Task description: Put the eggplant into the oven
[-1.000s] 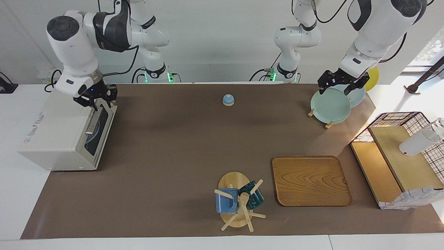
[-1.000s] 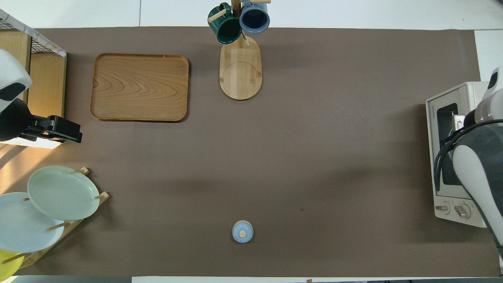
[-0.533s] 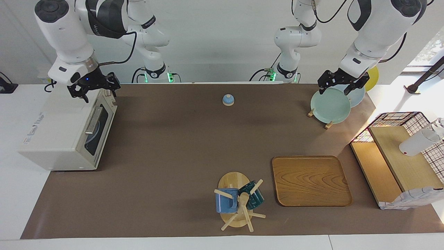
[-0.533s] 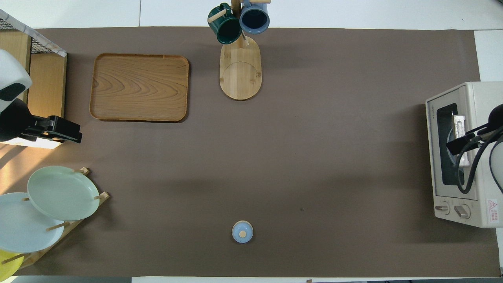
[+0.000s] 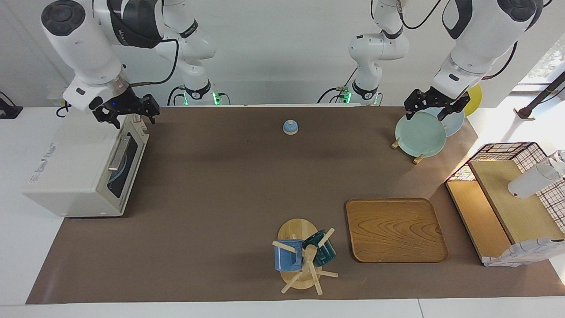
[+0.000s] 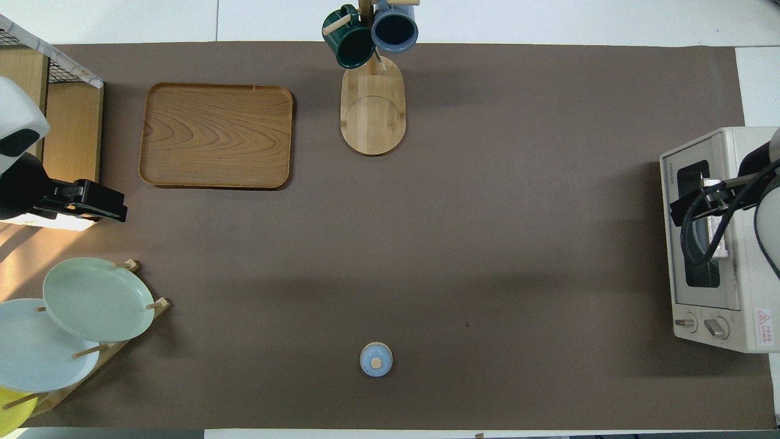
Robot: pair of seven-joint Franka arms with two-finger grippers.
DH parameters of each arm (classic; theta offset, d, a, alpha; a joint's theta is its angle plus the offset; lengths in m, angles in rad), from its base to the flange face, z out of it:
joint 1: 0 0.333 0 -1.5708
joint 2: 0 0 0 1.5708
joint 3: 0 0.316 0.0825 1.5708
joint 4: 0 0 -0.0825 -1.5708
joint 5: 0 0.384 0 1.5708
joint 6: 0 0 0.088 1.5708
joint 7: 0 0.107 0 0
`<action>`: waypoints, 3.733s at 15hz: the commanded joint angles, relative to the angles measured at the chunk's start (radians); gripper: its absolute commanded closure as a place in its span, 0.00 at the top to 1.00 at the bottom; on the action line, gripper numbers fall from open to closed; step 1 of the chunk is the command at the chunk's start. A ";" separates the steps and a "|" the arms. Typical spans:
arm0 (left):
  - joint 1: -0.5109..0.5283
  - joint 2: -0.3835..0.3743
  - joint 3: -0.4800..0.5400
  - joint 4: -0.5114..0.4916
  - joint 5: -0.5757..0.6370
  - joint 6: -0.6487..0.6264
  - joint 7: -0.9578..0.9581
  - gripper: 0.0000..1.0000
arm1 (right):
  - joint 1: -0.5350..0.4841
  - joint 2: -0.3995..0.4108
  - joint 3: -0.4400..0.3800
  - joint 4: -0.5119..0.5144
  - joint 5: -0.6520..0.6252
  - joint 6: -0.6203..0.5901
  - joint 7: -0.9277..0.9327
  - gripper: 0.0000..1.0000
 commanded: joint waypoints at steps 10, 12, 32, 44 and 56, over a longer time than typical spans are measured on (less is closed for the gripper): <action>0.013 -0.014 -0.004 -0.005 -0.012 -0.001 0.011 1.00 | -0.003 -0.007 -0.005 0.027 0.027 -0.001 0.020 1.00; 0.013 -0.014 -0.004 -0.005 -0.012 -0.001 0.011 1.00 | 0.000 -0.008 -0.005 0.030 0.028 0.005 0.020 1.00; 0.013 -0.014 -0.004 -0.005 -0.012 -0.001 0.011 1.00 | -0.008 -0.036 -0.007 0.024 0.066 -0.002 0.114 1.00; 0.013 -0.014 -0.004 -0.005 -0.012 -0.001 0.011 1.00 | -0.006 -0.036 -0.007 0.026 0.066 0.013 0.116 1.00; 0.013 -0.014 -0.004 -0.005 -0.012 -0.001 0.011 1.00 | -0.006 -0.034 -0.007 0.026 0.106 0.037 0.181 1.00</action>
